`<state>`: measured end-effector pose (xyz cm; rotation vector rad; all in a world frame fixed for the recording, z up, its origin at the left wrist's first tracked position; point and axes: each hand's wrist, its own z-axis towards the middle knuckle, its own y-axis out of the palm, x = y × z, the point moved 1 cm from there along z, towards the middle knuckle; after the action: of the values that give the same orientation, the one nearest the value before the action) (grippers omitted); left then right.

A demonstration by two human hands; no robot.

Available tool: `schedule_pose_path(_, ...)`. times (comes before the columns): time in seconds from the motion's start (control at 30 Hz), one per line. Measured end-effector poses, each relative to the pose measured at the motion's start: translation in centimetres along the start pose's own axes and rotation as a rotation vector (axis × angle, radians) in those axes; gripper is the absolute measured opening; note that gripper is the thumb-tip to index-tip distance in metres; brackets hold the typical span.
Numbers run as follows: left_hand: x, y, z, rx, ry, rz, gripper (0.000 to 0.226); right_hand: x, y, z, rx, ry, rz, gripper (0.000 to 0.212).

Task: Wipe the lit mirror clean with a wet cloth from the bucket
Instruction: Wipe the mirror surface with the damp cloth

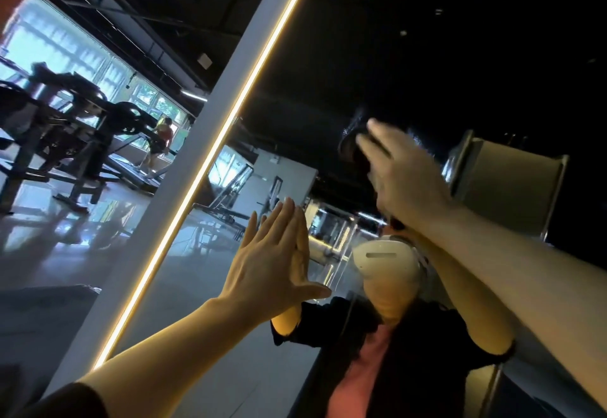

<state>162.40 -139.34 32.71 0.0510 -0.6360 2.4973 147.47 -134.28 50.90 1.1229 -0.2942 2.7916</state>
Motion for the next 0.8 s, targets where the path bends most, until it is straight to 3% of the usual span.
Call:
schedule_pose_path(0.07,-0.3,0.3,0.0,0.009,0.004,0.021,0.123,0.8,-0.1,3.1,0.016,0.109,-0.005,0.05)
schedule_pose_path(0.17,-0.5,0.8,0.0,0.021,0.02,0.008,0.123,-0.3,0.5,5.3,0.006,0.1,0.052,0.048)
schedule_pose_path(0.33,-0.3,1.0,-1.4,0.089,-0.025,-0.111,0.125,-5.4,2.1,-0.5,-0.145,-0.262,0.12,0.049)
schedule_pose_path(0.4,-0.6,1.0,-2.1,0.101,-0.073,-0.125,0.128,-5.0,1.9,-1.5,-0.134,-0.313,0.102,0.047)
schedule_pose_path(0.53,-2.2,1.8,-2.8,0.051,-0.141,-0.189,0.14,-0.8,0.8,3.1,0.084,0.069,0.019,0.041)
schedule_pose_path(0.6,-2.5,2.2,-2.7,0.047,-0.161,-0.186,0.142,-0.2,0.7,5.3,0.098,0.171,0.007,0.041)
schedule_pose_path(0.7,-2.5,2.1,-2.8,0.058,-0.166,-0.207,0.143,-3.9,2.1,4.9,0.076,0.05,0.053,0.044)
schedule_pose_path(0.8,-2.8,2.2,-4.3,0.115,-0.227,-0.249,0.139,-10.6,4.5,-0.5,-0.001,-0.232,0.129,0.046)
